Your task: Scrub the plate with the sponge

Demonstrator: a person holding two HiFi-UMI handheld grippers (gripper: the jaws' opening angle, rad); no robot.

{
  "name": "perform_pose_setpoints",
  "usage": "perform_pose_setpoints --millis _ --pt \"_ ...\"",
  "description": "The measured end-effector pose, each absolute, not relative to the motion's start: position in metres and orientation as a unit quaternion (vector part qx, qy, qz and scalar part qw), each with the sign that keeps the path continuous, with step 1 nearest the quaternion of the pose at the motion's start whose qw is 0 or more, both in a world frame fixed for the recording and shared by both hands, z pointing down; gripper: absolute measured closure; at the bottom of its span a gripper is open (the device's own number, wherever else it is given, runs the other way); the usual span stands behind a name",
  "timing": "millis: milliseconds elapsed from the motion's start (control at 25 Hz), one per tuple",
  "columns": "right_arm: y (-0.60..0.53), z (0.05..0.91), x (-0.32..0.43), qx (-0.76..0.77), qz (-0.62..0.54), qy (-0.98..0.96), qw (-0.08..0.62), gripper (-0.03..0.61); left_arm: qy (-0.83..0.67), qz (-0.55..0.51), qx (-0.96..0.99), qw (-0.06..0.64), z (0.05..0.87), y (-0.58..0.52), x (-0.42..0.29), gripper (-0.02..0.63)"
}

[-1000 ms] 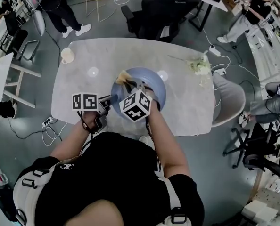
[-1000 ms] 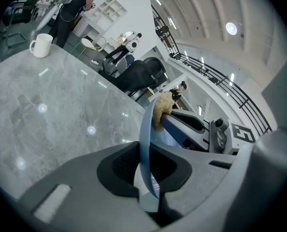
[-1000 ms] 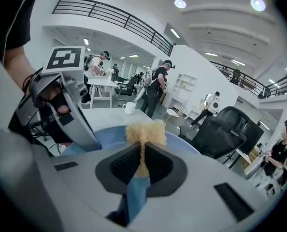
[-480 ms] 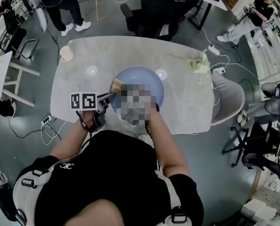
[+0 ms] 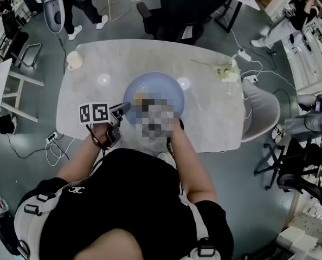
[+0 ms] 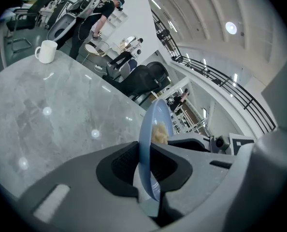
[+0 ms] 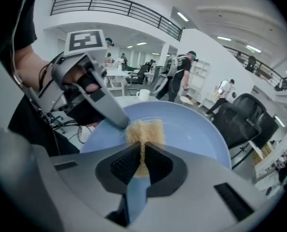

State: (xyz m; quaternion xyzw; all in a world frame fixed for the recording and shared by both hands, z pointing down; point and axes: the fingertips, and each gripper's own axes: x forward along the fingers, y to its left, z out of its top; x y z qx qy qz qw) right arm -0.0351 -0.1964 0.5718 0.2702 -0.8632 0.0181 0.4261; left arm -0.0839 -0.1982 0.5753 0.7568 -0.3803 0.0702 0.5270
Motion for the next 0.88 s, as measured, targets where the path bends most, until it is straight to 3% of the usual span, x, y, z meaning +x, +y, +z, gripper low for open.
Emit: perform_pose_setpoints --millis 240,880 --pt "-0.155 0.586 -0.059 0.154 0.030 -0.887 0.434 0.548 -0.398 0.042 0.746 0.532 0.571 -0.213 -0.095 0.563" --pt "-0.159 0.611 -0.009 0.261 0.141 -0.848 0.440 0.548 -0.413 0.014 0.739 0.532 0.574 -0.218 -0.105 0.563"
